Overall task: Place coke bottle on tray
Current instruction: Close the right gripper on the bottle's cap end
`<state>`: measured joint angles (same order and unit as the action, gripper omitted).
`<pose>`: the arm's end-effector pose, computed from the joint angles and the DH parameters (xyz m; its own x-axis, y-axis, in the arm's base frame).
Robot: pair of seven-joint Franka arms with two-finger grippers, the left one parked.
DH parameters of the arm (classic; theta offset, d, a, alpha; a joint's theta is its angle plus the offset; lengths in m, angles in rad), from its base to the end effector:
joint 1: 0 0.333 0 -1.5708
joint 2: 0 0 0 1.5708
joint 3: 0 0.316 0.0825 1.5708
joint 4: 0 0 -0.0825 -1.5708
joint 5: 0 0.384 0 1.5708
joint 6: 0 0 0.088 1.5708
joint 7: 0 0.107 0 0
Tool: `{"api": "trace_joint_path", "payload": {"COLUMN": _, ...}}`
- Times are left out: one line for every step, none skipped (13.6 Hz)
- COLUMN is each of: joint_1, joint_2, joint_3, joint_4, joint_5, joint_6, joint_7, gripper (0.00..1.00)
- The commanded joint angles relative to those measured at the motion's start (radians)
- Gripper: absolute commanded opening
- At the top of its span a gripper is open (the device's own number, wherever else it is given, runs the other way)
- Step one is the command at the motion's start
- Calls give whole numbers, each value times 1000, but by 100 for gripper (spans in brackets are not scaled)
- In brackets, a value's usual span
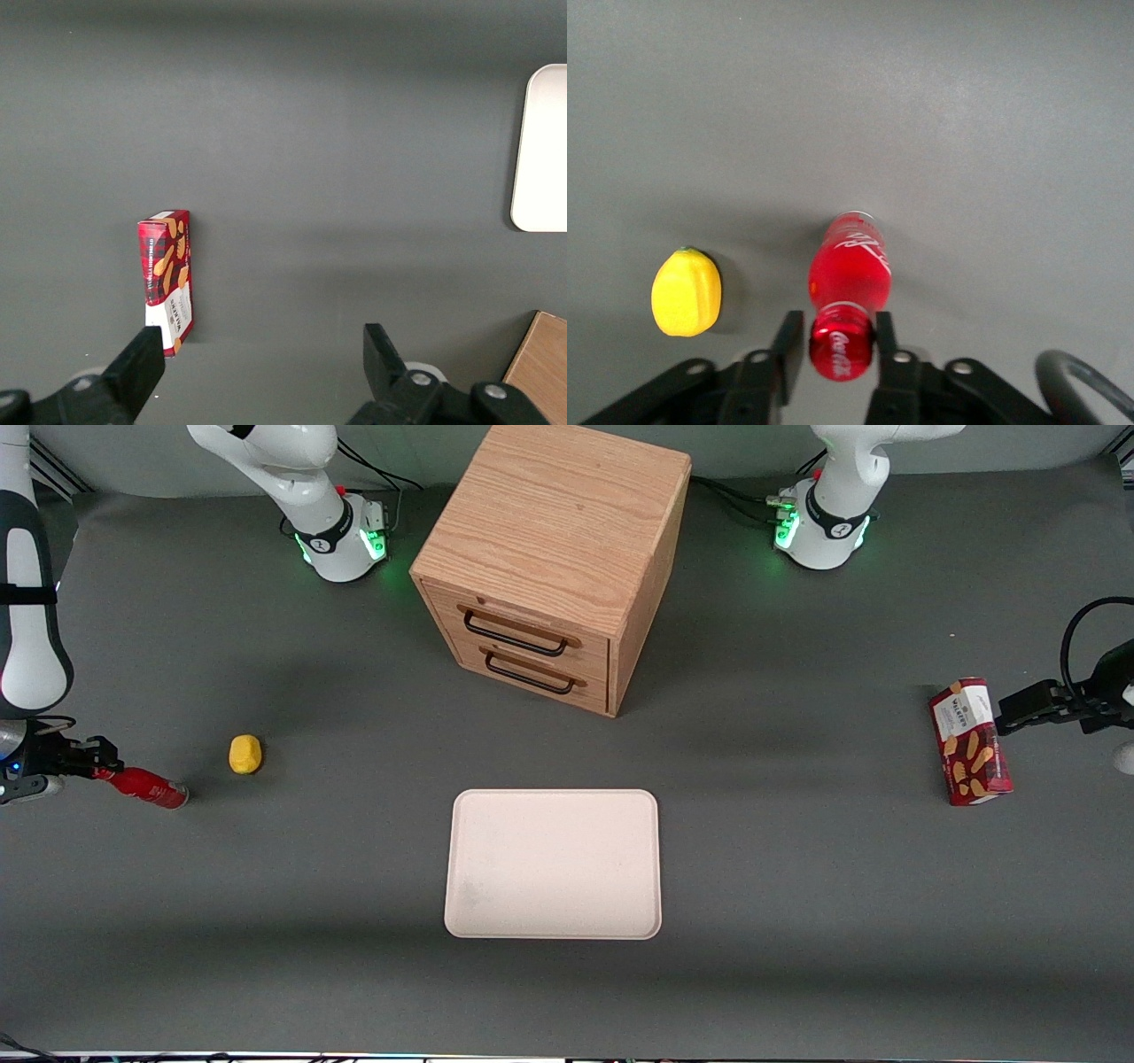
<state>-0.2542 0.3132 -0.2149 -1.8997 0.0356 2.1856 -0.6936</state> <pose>0.5546 -0.2722 0.3390 0.9767 0.2111 -0.0386 0.2118 -0.9772 0.0161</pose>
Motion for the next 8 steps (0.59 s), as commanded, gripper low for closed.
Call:
{"api": "trace_joint_path", "payload": {"joint_1": 12, "joint_2": -22, "joint_3": -6, "joint_4": -27, "joint_5": 6, "joint_6": 20, "joint_7": -24, "gripper": 0}}
{"api": "trace_joint_path", "payload": {"joint_1": 12, "joint_2": -22, "joint_3": -6, "joint_4": -25, "joint_5": 3, "joint_6": 19, "joint_7": -24, "gripper": 0}}
{"api": "trace_joint_path", "payload": {"joint_1": 12, "joint_2": -23, "joint_3": -4, "joint_4": -24, "joint_5": 1, "joint_6": 19, "joint_7": -26, "gripper": 0}}
{"api": "trace_joint_path", "payload": {"joint_1": 12, "joint_2": -23, "joint_3": -4, "joint_4": -21, "joint_5": 1, "joint_6": 17, "joint_7": -26, "gripper": 0}}
{"api": "trace_joint_path", "payload": {"joint_1": 12, "joint_2": -28, "joint_3": -3, "joint_4": -16, "joint_5": -2, "joint_6": 14, "joint_7": -27, "gripper": 0}}
{"api": "trace_joint_path", "payload": {"joint_1": 12, "joint_2": -32, "joint_3": -1, "joint_4": 2, "joint_5": -2, "joint_6": 8, "joint_7": -37, "gripper": 0}}
{"api": "trace_joint_path", "payload": {"joint_1": 19, "joint_2": -34, "joint_3": -1, "joint_4": 28, "joint_5": -2, "joint_6": 0, "joint_7": -52, "gripper": 0}}
{"api": "trace_joint_path", "payload": {"joint_1": 21, "joint_2": -45, "joint_3": -1, "joint_4": 56, "joint_5": -3, "joint_6": -39, "joint_7": -58, "gripper": 0}}
